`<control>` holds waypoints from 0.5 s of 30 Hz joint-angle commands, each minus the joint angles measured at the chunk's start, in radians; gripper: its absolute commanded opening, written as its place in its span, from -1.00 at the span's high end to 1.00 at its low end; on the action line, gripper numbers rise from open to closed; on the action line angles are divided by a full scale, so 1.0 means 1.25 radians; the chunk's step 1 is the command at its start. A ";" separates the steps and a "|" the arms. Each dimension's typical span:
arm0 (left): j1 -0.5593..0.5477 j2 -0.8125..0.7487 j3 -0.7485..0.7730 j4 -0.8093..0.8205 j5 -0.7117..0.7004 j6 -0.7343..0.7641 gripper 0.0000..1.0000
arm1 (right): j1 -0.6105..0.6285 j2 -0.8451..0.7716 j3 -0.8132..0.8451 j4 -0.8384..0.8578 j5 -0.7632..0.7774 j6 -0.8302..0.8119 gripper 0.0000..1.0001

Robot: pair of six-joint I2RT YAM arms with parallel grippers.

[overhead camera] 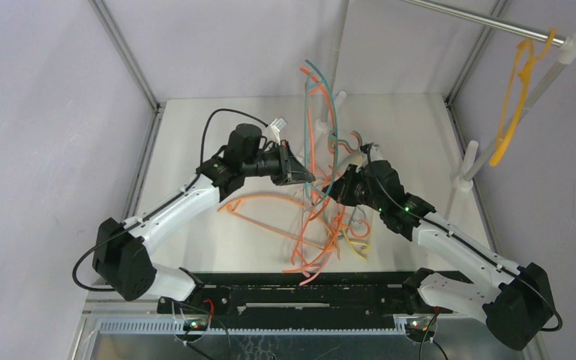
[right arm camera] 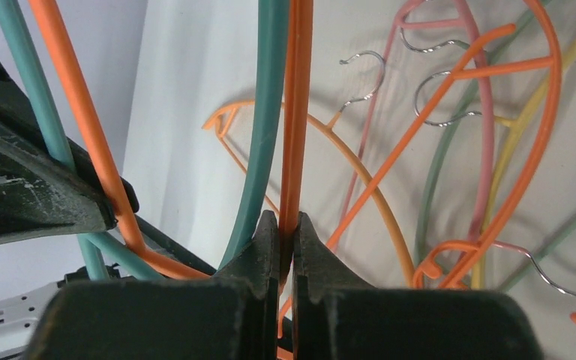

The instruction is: Organize the hangers

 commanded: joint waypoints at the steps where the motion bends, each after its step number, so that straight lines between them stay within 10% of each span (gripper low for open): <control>1: -0.018 0.045 0.032 0.255 0.023 -0.114 1.00 | 0.071 -0.021 0.062 0.006 -0.176 -0.060 1.00; 9: -0.007 -0.020 0.000 0.243 0.091 -0.122 0.99 | 0.046 -0.124 0.011 -0.213 0.072 -0.095 1.00; 15: 0.003 -0.068 0.036 -0.118 -0.017 0.124 1.00 | -0.047 -0.234 -0.047 -0.282 0.103 -0.104 1.00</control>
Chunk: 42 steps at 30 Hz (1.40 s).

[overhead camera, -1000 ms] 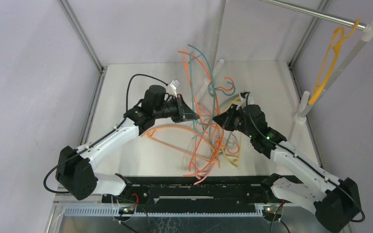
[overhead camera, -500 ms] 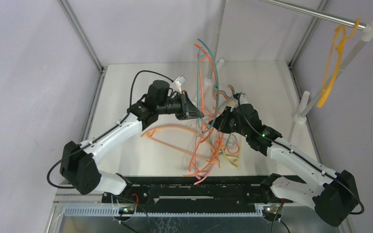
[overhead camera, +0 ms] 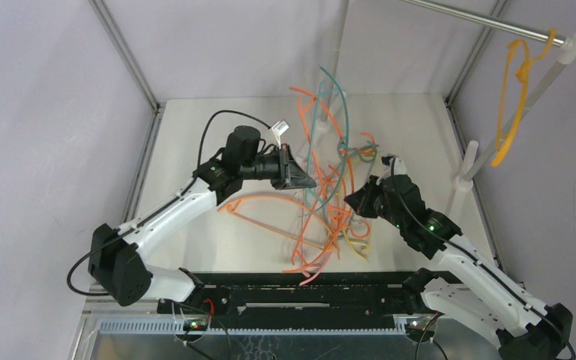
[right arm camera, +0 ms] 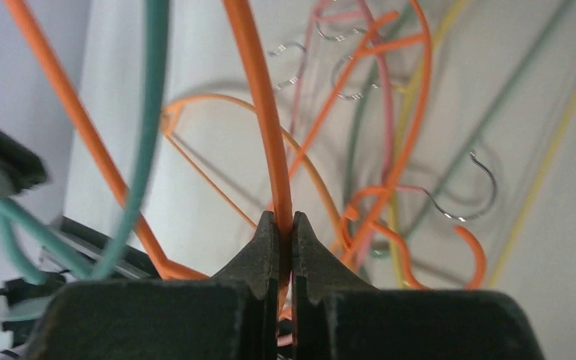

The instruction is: Organize the hangers

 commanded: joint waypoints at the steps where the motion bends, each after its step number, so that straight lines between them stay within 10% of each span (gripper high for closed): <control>1: 0.014 -0.062 0.041 -0.165 -0.098 0.159 0.99 | -0.064 -0.073 -0.038 -0.083 -0.032 -0.063 1.00; 12: 0.037 -0.074 0.077 -0.258 -0.146 0.203 1.00 | -0.120 -0.096 -0.040 -0.113 -0.036 -0.096 1.00; 19: 0.024 -0.050 0.050 0.062 -0.039 -0.074 1.00 | -0.060 -0.036 -0.024 -0.024 -0.092 -0.095 1.00; 28: -0.041 0.008 0.087 0.004 -0.069 -0.029 1.00 | 0.099 0.128 0.192 0.027 -0.074 -0.126 1.00; 39: -0.035 -0.031 0.069 -0.039 -0.111 0.015 1.00 | 0.103 0.121 0.139 0.001 -0.060 -0.119 1.00; 42: -0.031 -0.030 0.086 -0.037 -0.111 0.021 1.00 | 0.105 0.096 0.109 -0.043 -0.025 -0.096 0.55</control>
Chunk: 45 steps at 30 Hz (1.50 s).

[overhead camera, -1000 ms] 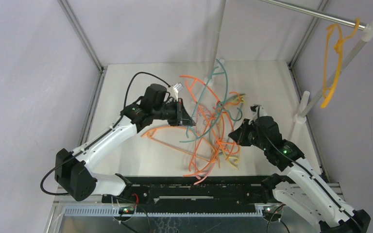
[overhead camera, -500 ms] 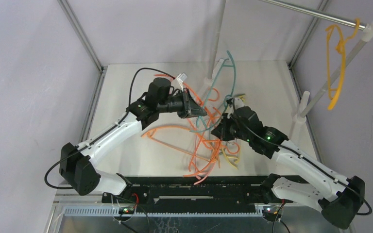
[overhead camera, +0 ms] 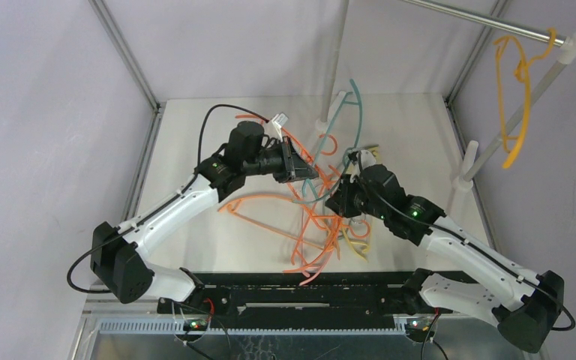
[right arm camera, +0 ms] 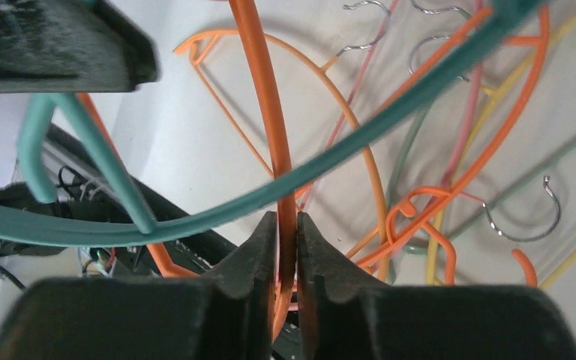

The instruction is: Organize the hangers

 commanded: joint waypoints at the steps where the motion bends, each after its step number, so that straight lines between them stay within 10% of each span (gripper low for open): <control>1: -0.001 -0.033 0.031 0.007 0.008 0.030 1.00 | 0.006 -0.051 -0.031 -0.007 0.066 0.032 0.36; 8: 0.007 -0.044 -0.002 0.022 0.014 0.038 1.00 | 0.005 -0.139 -0.051 -0.068 0.132 0.071 -0.32; 15: 0.022 -0.046 -0.041 0.114 0.010 0.018 1.00 | 0.005 -0.221 -0.055 -0.040 0.099 0.131 -0.31; 31: 0.024 -0.061 -0.210 0.786 0.076 -0.323 0.99 | -0.032 -0.202 -0.152 0.402 -0.033 0.241 -0.33; 45: 0.056 -0.063 -0.249 0.820 0.065 -0.323 1.00 | -0.063 -0.275 -0.189 0.447 -0.153 0.198 -0.23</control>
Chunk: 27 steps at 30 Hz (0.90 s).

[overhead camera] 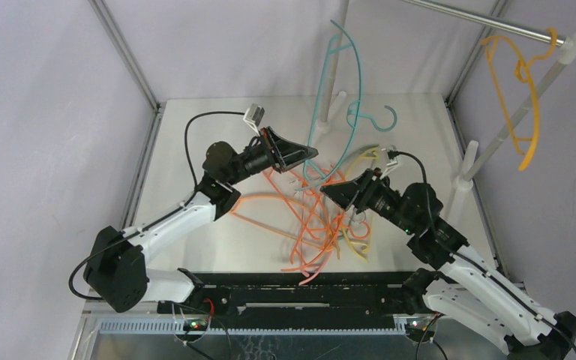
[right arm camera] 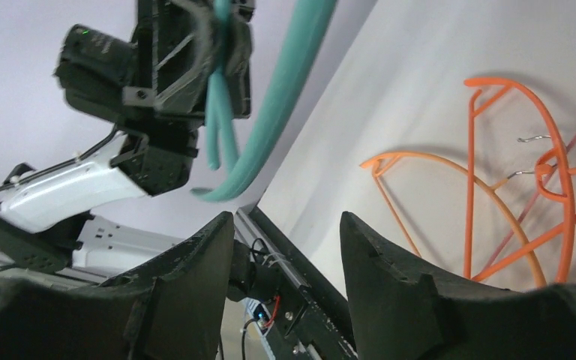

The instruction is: Organize the hangers

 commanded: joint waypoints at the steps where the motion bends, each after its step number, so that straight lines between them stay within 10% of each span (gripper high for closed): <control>1: 0.017 -0.005 0.008 0.052 0.013 0.002 0.99 | -0.003 -0.075 -0.025 0.051 -0.025 -0.021 -0.23; 27: 0.015 -0.009 -0.055 0.096 0.022 -0.010 1.00 | -0.072 0.135 0.015 0.305 -0.149 0.029 -0.35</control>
